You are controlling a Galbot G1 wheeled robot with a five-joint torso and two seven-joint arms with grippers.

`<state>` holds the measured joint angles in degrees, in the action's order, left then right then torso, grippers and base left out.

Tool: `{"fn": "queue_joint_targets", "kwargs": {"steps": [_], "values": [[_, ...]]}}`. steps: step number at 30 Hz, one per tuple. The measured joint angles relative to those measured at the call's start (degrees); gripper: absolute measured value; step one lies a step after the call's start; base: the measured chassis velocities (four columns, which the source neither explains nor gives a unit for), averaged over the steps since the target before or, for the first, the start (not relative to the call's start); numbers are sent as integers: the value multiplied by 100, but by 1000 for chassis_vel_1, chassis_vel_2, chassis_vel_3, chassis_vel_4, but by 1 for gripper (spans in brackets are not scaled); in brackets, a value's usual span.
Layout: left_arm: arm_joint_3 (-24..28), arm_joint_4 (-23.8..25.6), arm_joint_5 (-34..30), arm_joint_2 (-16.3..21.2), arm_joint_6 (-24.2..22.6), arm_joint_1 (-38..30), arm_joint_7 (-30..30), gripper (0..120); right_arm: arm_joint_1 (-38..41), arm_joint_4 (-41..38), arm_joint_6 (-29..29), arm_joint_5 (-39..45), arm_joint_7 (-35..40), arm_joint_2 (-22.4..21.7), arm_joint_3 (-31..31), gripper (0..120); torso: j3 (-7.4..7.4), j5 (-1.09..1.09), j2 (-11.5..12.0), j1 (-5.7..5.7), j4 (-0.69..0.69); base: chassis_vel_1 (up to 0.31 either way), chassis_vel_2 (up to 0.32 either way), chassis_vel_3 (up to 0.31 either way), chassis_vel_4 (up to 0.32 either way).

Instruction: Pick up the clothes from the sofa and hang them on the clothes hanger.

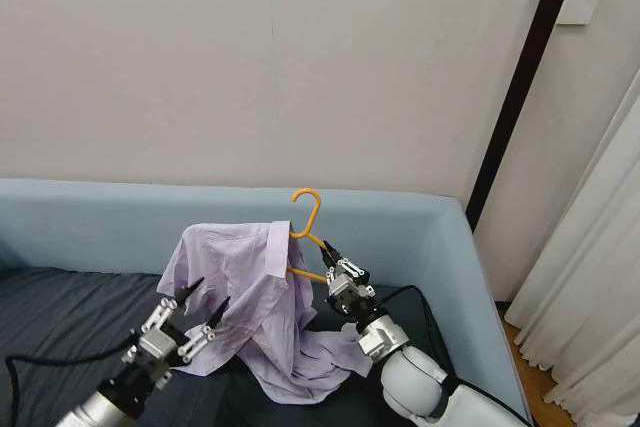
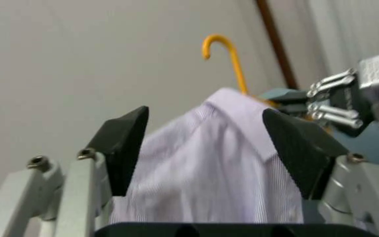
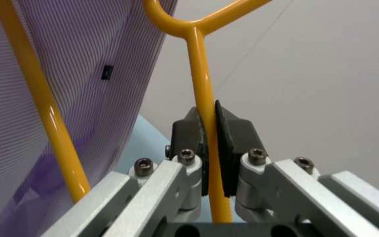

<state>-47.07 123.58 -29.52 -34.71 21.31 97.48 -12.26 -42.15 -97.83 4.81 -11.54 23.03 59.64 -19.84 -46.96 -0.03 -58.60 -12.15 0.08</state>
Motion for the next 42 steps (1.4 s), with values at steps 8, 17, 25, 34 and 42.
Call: {"fn": "queue_joint_targets", "kwargs": {"steps": [8,17,25,34,42], "values": [[-150,-1215,-1427,1200,36,-695,-1688,99,-104,254,322,-724,-62,193,-12,4,-1,-3,0,-1,-2,0,0,0,0],[170,-2509,-2193,1694,-280,-1589,-3317,100,-188,293,522,-1198,-120,324,-37,4,-1,-3,0,-1,-2,0,0,0,0],[540,-2829,-2478,1830,-870,-2017,-4252,98,-282,297,527,-1528,-57,421,-22,4,0,-1,0,-1,-1,0,0,0,0],[2187,-3206,-2189,1527,-1008,-3443,-4525,93,-358,330,592,-1949,19,480,-1,4,-1,-1,0,0,-1,0,0,0,0],[2798,-3395,-1911,1259,-1083,-4160,-4777,65,-355,355,718,-2231,45,454,84,4,0,-1,0,0,0,0,0,0,0]]}}
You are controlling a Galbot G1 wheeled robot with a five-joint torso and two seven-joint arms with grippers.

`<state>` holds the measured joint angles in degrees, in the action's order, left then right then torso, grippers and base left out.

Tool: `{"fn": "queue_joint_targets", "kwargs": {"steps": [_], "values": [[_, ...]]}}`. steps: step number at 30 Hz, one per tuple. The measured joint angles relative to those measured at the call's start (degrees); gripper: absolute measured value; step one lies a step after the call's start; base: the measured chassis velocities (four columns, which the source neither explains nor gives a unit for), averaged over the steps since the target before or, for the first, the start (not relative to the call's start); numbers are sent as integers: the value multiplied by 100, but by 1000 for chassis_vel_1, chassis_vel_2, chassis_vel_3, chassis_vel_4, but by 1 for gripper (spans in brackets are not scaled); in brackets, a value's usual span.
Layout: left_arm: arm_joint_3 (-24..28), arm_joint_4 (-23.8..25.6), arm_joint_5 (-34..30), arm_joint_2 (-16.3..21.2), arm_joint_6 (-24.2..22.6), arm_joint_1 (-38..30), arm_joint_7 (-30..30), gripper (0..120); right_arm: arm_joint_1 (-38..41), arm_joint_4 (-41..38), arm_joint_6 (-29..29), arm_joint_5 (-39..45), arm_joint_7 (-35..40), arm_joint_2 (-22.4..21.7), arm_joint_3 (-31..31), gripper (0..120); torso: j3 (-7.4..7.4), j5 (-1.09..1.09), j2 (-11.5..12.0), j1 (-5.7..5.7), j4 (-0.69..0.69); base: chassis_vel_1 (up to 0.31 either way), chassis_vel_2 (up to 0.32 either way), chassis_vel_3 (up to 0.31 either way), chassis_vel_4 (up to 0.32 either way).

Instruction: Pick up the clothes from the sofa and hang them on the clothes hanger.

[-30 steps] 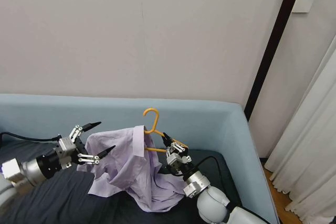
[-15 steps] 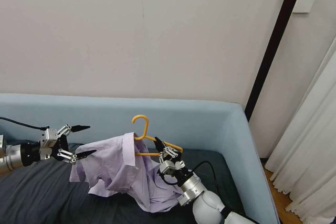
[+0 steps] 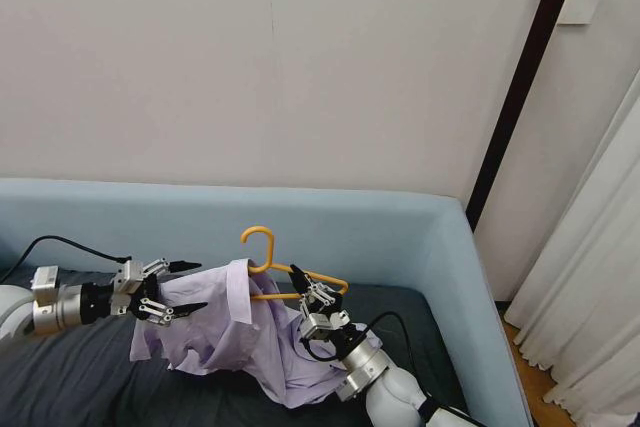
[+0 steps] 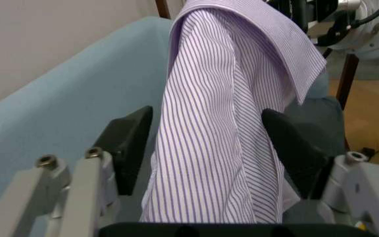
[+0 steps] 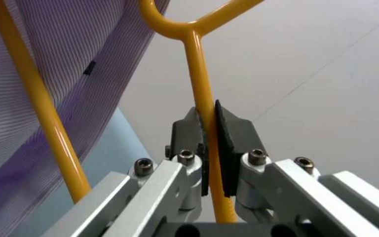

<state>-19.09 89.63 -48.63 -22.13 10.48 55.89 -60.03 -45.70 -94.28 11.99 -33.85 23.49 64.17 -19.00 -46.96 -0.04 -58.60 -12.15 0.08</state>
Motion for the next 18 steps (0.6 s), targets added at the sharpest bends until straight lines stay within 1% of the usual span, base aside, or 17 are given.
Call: {"fn": "queue_joint_targets", "kwargs": {"steps": [2,3,7,8,11,12,13,16,18], "values": [[-1,-19,39,-23,-26,2,-82,56,-3,28,40,-25,21,22,2,4,0,0,0,0,-1,0,0,0,0],[-1,-19,39,-23,-26,2,-82,56,-3,28,40,-25,21,22,2,4,0,0,0,0,-1,0,0,0,0],[-35,-64,95,-62,-46,26,-189,37,23,93,200,-108,29,90,31,4,0,0,0,0,-1,0,0,0,0],[-35,-64,95,-62,-46,26,-189,37,23,93,200,-108,29,90,31,4,0,0,0,0,-1,0,0,0,0],[-41,-115,129,-76,-43,13,-252,23,53,164,393,-148,26,147,37,4,0,0,0,0,-1,0,0,0,0],[-41,-132,136,-80,-41,6,-263,20,57,179,426,-149,26,158,38,4,1,0,0,0,-1,0,0,0,0],[-41,-132,136,-80,-41,6,-263,20,57,179,426,-149,26,158,38,4,1,0,0,0,-1,0,0,0,0],[-46,-175,184,-110,-37,-9,-397,7,55,199,463,-137,26,181,33,4,0,0,0,0,-1,0,0,0,0],[-81,-194,216,-137,-45,-8,-496,7,48,207,473,-116,30,188,21,4,1,0,0,0,0,0,0,0,0]]}}
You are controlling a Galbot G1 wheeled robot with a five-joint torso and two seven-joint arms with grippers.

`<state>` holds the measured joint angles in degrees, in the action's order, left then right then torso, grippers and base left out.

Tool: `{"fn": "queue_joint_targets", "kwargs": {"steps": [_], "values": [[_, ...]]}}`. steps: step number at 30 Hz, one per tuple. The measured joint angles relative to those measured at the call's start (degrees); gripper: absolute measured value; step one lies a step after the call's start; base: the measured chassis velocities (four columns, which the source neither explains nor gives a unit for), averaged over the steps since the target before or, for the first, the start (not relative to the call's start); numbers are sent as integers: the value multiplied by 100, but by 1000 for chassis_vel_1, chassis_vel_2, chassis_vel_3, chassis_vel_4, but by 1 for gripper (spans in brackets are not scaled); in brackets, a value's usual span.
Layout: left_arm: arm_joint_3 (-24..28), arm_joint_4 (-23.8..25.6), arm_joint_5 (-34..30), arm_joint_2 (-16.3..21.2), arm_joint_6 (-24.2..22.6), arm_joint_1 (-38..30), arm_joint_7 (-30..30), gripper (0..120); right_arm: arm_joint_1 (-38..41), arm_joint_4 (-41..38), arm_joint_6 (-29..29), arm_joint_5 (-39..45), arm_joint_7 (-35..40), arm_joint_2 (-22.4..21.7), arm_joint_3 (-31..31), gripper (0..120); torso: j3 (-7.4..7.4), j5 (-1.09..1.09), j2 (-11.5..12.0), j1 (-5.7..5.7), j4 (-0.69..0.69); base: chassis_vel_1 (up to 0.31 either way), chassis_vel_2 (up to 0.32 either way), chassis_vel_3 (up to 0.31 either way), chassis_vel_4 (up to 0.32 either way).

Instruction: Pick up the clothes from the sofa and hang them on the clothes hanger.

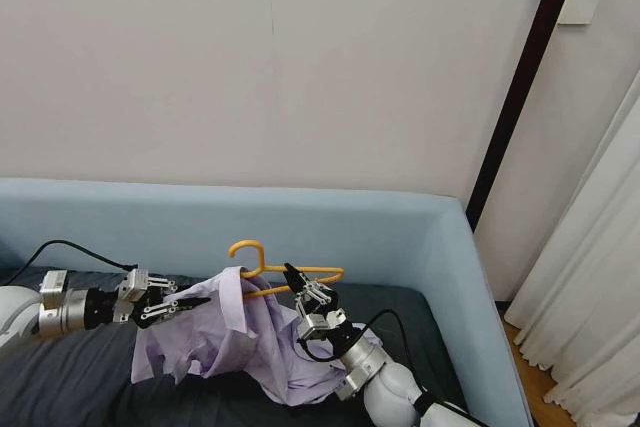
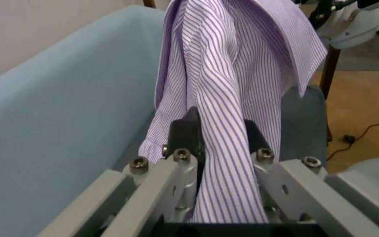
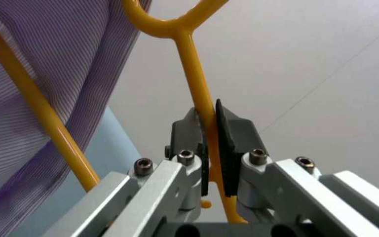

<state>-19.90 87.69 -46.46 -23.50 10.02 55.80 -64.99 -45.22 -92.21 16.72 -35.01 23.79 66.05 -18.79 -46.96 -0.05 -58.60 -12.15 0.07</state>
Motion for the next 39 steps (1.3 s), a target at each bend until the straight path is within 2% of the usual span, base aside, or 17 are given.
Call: {"fn": "queue_joint_targets", "kwargs": {"steps": [7,11,14,17,18,20,22,23,27,28,30,31,33,35,39], "values": [[-103,-19,-1,-56,-52,68,-109,7,-23,-10,11,51,81,7,-24,6,0,0,0,0,0,0,0,0,0],[-166,-97,-80,-114,-107,91,5,7,-42,-65,251,353,247,14,-62,24,0,-1,0,0,0,0,0,0,0],[-179,-167,-124,-141,-111,49,131,7,-73,-98,605,574,188,15,-39,32,0,-1,0,0,-1,0,0,0,0],[-180,-313,-141,-183,-114,-47,241,7,-114,-45,1476,914,-341,20,72,46,0,0,0,0,0,0,0,0,0],[-180,-313,-141,-183,-114,-47,241,7,-114,-45,1476,914,-341,20,72,46,0,0,0,0,0,0,0,0,0],[-180,-375,-134,-197,-114,-66,276,7,-140,60,1875,1208,-872,-11,105,54,0,0,0,0,0,0,0,0,0],[-223,-418,-123,-200,-109,-54,295,7,-167,264,1879,1645,-1461,-119,102,64,0,-1,0,0,0,0,0,0,0],[-223,-418,-123,-200,-109,-54,295,7,-167,264,1879,1645,-1461,-119,102,64,0,-1,0,0,0,0,0,0,0],[-403,-376,-117,-160,-85,108,320,7,-106,824,808,2160,-1906,-237,94,81,0,-1,0,0,1,0,0,0,0],[-403,-376,-117,-160,-85,108,320,7,-106,824,808,2160,-1906,-237,94,81,0,-1,0,0,1,0,0,0,0],[-586,-315,-130,-105,-48,277,360,7,16,1153,-233,2459,-2094,-252,59,93,0,1,0,0,0,0,0,0,0],[-586,-315,-130,-105,-48,277,360,7,16,1153,-233,2459,-2094,-252,59,93,0,1,0,0,0,0,0,0,0],[-676,-272,-136,-82,-27,382,390,7,100,1413,-697,2438,-2228,-214,54,98,0,0,0,0,-1,0,0,0,0],[-723,-242,-137,-70,-20,442,400,7,130,1550,-836,2396,-2338,-180,53,100,0,0,0,0,-1,0,0,0,0],[-823,-215,-131,-56,24,548,462,7,107,1660,-1287,2532,-3119,-157,-39,100,0,0,0,1,0,0,0,0,0]]}}
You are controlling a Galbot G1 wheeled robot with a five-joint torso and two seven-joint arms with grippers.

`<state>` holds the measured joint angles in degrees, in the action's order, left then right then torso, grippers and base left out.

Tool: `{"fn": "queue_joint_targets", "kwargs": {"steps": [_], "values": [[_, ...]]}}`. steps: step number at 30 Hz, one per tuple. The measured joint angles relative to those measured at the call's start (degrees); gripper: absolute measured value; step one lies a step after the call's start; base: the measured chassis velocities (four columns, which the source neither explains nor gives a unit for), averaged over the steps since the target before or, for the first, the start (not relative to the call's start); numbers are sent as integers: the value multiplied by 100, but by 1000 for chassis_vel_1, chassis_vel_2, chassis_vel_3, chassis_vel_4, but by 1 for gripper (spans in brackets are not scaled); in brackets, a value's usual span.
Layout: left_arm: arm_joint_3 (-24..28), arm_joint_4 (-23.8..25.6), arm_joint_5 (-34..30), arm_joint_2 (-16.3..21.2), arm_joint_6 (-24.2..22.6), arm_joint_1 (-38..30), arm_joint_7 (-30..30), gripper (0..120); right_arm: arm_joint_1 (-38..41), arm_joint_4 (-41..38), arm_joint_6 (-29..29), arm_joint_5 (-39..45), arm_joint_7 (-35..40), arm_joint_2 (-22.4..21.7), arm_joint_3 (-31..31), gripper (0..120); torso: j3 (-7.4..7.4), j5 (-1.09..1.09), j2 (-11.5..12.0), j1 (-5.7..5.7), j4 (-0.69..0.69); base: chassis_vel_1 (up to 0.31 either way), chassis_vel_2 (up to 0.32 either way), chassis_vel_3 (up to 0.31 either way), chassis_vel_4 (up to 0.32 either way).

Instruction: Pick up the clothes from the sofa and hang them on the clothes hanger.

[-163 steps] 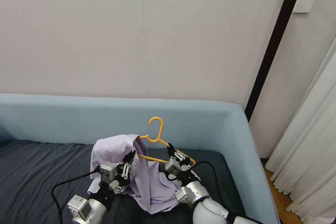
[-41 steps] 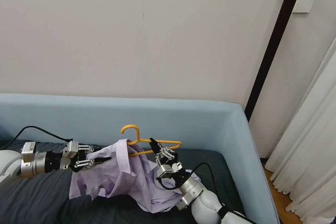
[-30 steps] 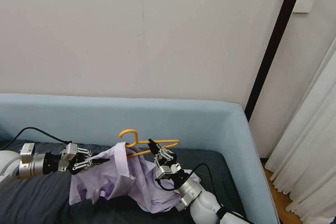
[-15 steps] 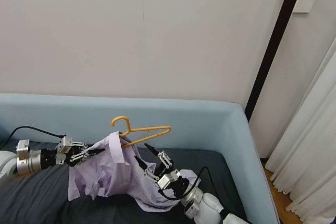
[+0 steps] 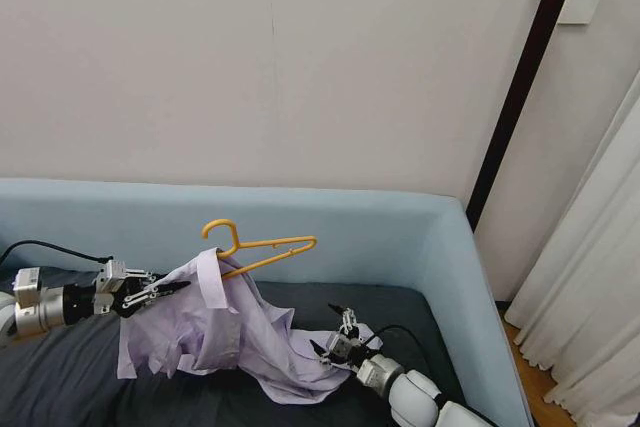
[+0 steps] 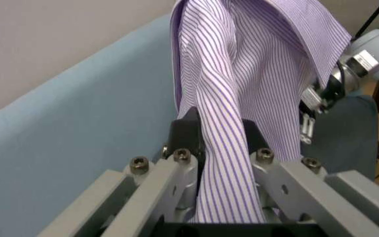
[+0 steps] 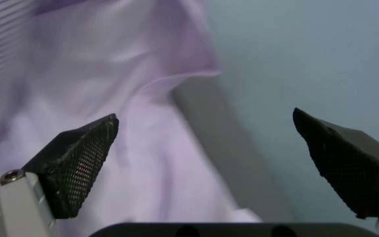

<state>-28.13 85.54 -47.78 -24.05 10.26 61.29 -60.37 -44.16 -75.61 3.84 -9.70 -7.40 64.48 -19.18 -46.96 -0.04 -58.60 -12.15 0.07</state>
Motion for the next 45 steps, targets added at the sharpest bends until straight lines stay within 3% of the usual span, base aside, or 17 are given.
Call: {"fn": "queue_joint_targets", "kwargs": {"steps": [5,11,15,23,31,38,45], "values": [[-98,-33,49,-51,51,145,25,7,-21,169,199,-252,-276,146,-82,100,0,0,0,0,1,0,0,0,0],[-89,-178,160,-185,120,186,23,7,-24,219,568,-101,146,385,-357,100,0,-2,0,0,-1,0,0,0,0],[45,-303,242,-276,165,55,24,7,-31,488,673,-440,355,650,-528,100,0,-1,0,0,1,0,0,0,0],[89,-576,550,-446,313,115,-66,7,-42,595,674,-545,431,723,-586,100,0,0,0,0,1,0,0,0,0],[-136,-1117,1161,-838,701,463,-424,7,-86,414,-7,-449,1159,654,-636,100,0,-1,0,0,-1,0,0,0,0],[-270,-1238,1212,-960,794,485,-466,7,12,486,-113,-388,1158,666,-685,100,0,-1,0,0,1,0,0,0,0],[-348,-1146,1179,-966,800,458,-418,7,543,965,-641,653,1018,1151,-956,100,0,-1,0,0,-1,0,0,0,0]]}}
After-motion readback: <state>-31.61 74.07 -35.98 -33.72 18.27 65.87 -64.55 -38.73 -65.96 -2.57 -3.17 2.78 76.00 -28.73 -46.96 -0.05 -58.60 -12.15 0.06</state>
